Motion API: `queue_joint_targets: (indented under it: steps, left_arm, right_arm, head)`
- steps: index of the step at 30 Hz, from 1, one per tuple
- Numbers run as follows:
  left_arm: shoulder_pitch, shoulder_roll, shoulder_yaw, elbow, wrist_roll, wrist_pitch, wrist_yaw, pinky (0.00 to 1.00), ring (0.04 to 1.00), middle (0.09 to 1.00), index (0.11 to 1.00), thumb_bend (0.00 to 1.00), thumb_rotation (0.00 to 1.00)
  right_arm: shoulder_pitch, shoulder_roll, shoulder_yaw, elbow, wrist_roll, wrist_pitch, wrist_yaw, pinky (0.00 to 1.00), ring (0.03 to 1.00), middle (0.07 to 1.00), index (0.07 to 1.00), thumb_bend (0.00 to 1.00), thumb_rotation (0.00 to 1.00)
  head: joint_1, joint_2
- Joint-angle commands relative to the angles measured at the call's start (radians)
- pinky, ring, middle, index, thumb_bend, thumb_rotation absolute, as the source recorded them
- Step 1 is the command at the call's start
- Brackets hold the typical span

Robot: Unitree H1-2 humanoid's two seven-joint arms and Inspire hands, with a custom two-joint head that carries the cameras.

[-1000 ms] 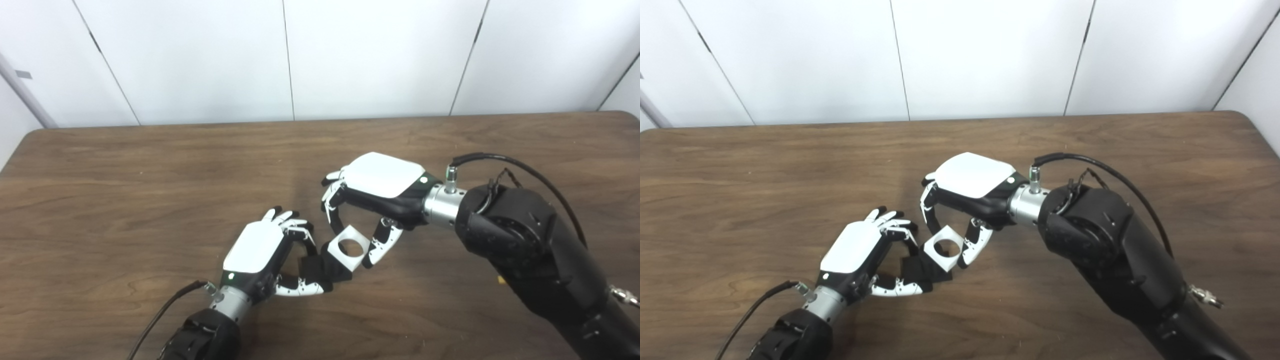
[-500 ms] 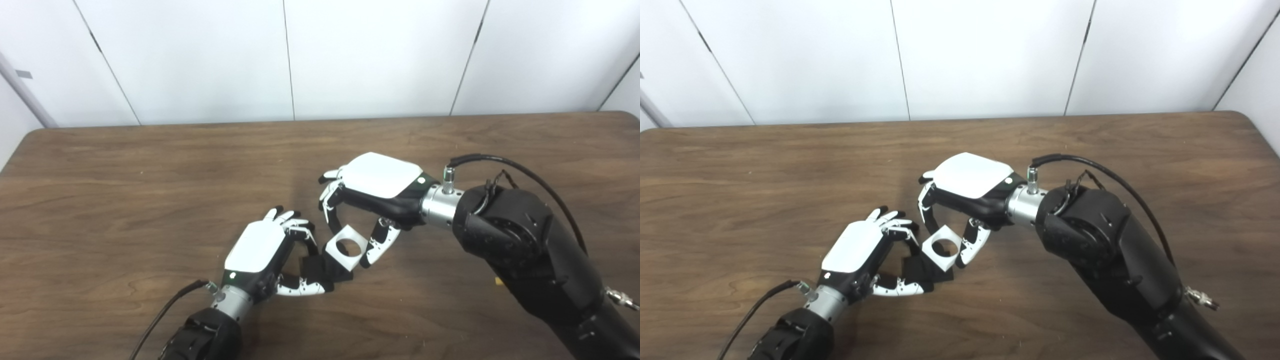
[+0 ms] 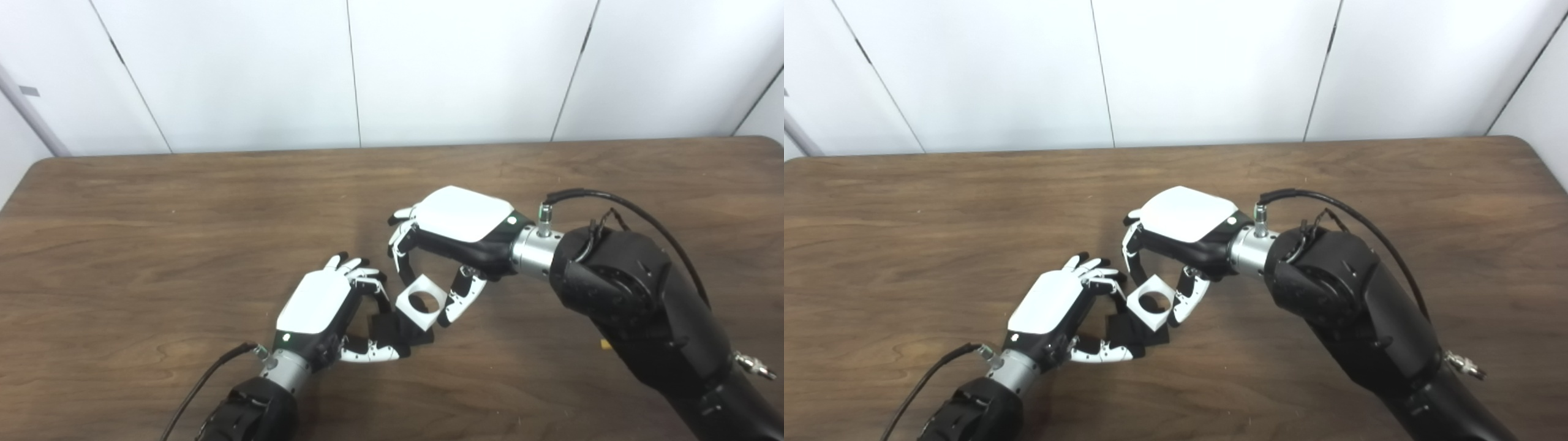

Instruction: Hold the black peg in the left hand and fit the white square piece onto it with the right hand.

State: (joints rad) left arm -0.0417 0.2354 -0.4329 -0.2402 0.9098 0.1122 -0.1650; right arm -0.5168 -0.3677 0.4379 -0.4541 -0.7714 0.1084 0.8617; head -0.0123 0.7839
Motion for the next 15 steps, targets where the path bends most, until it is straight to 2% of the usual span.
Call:
queue_joint_targets:
  steps: [1,15]
  left_arm:
    - [0.011,-0.005,-0.028,0.032,0.019,0.000,-0.035,1.00,0.910,0.793,0.487,0.52,0.06]
    - [0.012,-0.010,-0.031,0.034,0.019,0.001,-0.032,1.00,0.911,0.790,0.487,0.52,0.06]
  right_arm:
    - [-0.029,0.004,-0.012,-0.008,-0.004,-0.022,-0.034,0.88,0.905,0.752,0.483,0.52,0.13]
    - [-0.021,0.016,-0.003,0.024,-0.015,-0.038,-0.039,0.88,0.903,0.754,0.483,0.52,0.13]
  head:
    - [0.000,0.002]
    - [0.009,0.003]
